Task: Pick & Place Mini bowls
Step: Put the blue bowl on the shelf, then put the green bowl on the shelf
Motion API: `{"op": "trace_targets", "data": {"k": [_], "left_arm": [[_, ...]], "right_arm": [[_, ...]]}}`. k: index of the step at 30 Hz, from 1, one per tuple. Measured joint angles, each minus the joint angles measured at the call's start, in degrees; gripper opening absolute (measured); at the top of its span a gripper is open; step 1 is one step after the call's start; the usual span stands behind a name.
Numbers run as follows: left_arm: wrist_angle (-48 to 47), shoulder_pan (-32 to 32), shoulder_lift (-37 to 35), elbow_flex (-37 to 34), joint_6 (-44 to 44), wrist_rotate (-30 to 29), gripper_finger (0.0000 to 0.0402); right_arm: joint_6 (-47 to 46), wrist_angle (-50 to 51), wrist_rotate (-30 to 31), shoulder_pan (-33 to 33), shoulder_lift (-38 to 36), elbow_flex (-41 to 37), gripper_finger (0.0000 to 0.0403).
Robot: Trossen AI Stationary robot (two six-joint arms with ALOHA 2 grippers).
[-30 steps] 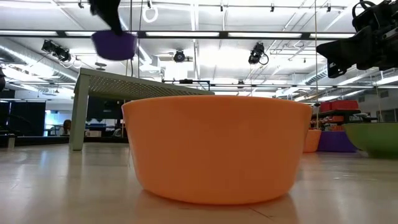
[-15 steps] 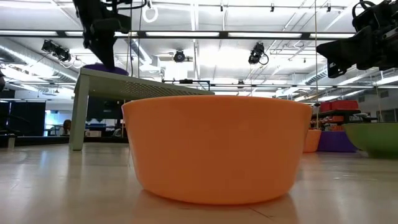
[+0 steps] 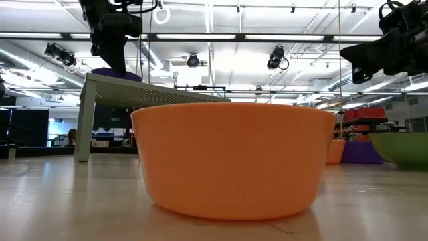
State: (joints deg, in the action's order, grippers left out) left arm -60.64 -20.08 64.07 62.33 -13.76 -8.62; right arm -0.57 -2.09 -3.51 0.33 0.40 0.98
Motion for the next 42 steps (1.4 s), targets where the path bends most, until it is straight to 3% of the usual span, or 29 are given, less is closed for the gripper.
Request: {"op": "trace_targets", "data": {"k": [4,8,14,21,27,35,42], "left_arm": [[-2.16,0.00,0.04,1.87,-0.61,0.20,0.0126],[-5.18,0.01,0.04,8.44,-0.81,5.12,0.0168],[-1.47,6.36,-0.09,18.07,1.96,11.37,0.0186],[18.99,24.83,1.97,11.59,13.94,11.84,0.0171],[32.46,35.73,10.91,4.61,19.28,9.09,0.0170],[36.14,39.28,27.55,3.98,19.41,4.59,0.0170],[36.56,39.47,34.77,4.00,27.06,5.20,0.0170]], "right_arm": [[-0.01,0.00,0.00,0.01,0.00,-0.01,0.0023],[0.00,0.00,0.00,0.01,0.00,0.01,0.0023],[0.02,0.00,0.00,-0.01,0.00,0.02,0.0023],[0.02,0.00,0.00,0.01,0.02,-0.01,0.0023],[0.02,-0.07,0.00,-0.01,0.00,0.01,0.0023],[0.02,-0.07,0.00,0.01,0.00,0.01,0.0023],[0.02,-0.07,0.00,-0.01,0.00,-0.01,0.0023]]}}
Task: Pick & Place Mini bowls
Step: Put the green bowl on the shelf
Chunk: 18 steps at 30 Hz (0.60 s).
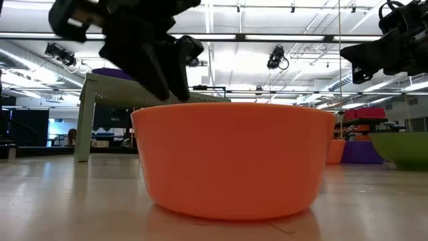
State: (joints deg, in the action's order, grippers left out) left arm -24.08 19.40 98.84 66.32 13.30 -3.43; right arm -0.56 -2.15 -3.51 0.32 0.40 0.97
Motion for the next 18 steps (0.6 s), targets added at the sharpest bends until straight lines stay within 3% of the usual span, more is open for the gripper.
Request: {"op": "trace_targets", "data": {"k": [7,10,18], "left_arm": [[0.12,0.10,3.86,0.00,8.64,0.03,0.0169],[0.41,0.09,5.24,0.00,11.38,-2.57,0.0169],[3.55,0.10,5.40,0.02,12.89,-4.89,0.0158]], "right_arm": [[-0.01,0.00,0.00,0.01,0.00,0.01,0.0023],[0.00,0.00,0.00,0.00,0.00,0.00,0.0023],[-0.01,0.01,0.00,0.01,0.00,0.01,0.0023]]}}
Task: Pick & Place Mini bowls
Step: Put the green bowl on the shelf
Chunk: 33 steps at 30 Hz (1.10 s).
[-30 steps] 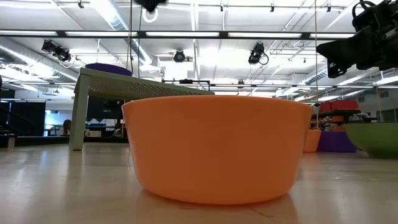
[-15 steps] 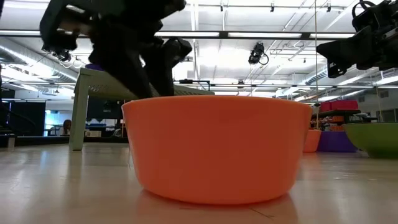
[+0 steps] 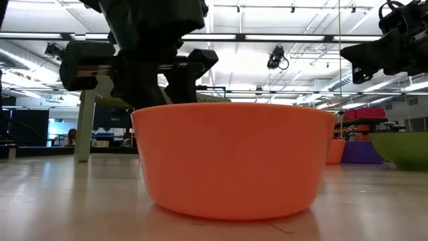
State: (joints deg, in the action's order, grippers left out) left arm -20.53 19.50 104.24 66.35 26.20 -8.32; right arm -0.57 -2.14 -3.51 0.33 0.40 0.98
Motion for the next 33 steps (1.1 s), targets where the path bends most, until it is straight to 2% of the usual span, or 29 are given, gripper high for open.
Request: {"op": "trace_targets", "data": {"k": [9,17,23,26,29,33], "left_arm": [[-0.38,-0.01,-0.02,0.00,-0.04,0.00,0.0090],[-0.32,0.01,-0.19,0.10,-1.76,-0.44,0.0015],[-2.99,1.35,-1.54,3.72,-4.72,-0.83,0.0010],[-8.01,2.22,-3.66,8.43,-4.68,-4.27,0.0007],[-15.02,2.14,-6.16,13.00,-4.78,-10.87,0.0008],[-21.22,-0.85,-10.57,17.42,-5.26,-18.72,0.0006]], "right_arm": [[0.01,0.01,0.00,0.01,0.00,-0.01,0.0023],[0.01,0.03,0.00,-0.01,0.00,0.01,0.0023],[0.01,0.03,0.00,0.00,0.00,0.00,0.0023],[0.00,0.05,0.00,0.00,0.00,0.00,0.0023],[-0.01,0.05,0.00,0.01,0.00,-0.01,0.0023],[-0.01,0.02,0.01,0.01,0.00,0.00,0.0023]]}}
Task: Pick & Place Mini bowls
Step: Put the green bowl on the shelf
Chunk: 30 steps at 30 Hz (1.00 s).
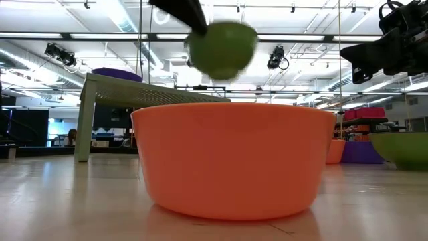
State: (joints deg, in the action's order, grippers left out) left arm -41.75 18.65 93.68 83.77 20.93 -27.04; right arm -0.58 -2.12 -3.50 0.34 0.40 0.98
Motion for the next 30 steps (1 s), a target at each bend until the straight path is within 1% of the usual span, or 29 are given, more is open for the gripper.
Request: {"op": "trace_targets", "data": {"k": [3,7,10,13,16,18,22,27,30], "left_arm": [[-2.23,-5.16,-4.34,1.79,-1.15,-1.00,0.0006],[-3.10,-15.55,-8.67,1.81,-0.99,-0.49,0.0006],[-3.34,-25.16,-9.98,1.83,-1.08,4.47,0.0006],[-3.86,-33.55,-9.23,1.80,-0.96,10.48,0.0007],[-3.74,-39.26,-7.87,1.79,-0.07,12.60,0.0007],[-4.16,-41.61,-6.95,1.79,1.04,12.77,0.0006],[-4.10,-44.12,-5.24,1.79,1.79,13.05,0.0009],[-5.82,-45.41,-2.97,1.77,1.81,12.82,0.0011],[-6.73,-45.48,-2.22,1.75,1.83,10.89,0.0011]], "right_arm": [[0.00,-0.01,0.01,-0.02,0.00,0.01,0.0023],[0.00,-0.01,-0.01,0.00,0.00,0.01,0.0023],[0.00,-0.01,0.00,-0.02,0.01,0.00,0.0023],[0.02,-0.01,0.00,-0.02,0.00,-0.01,0.0023],[0.01,-0.01,-0.01,0.00,0.00,0.00,0.0023],[0.00,-0.01,-0.01,0.00,0.00,-0.01,0.0023],[0.00,-0.01,0.00,-0.02,0.00,-0.01,0.0023],[0.02,-0.01,-0.01,-0.02,0.00,-0.01,0.0023],[0.02,-0.01,-0.01,0.00,0.00,-0.01,0.0023]]}}
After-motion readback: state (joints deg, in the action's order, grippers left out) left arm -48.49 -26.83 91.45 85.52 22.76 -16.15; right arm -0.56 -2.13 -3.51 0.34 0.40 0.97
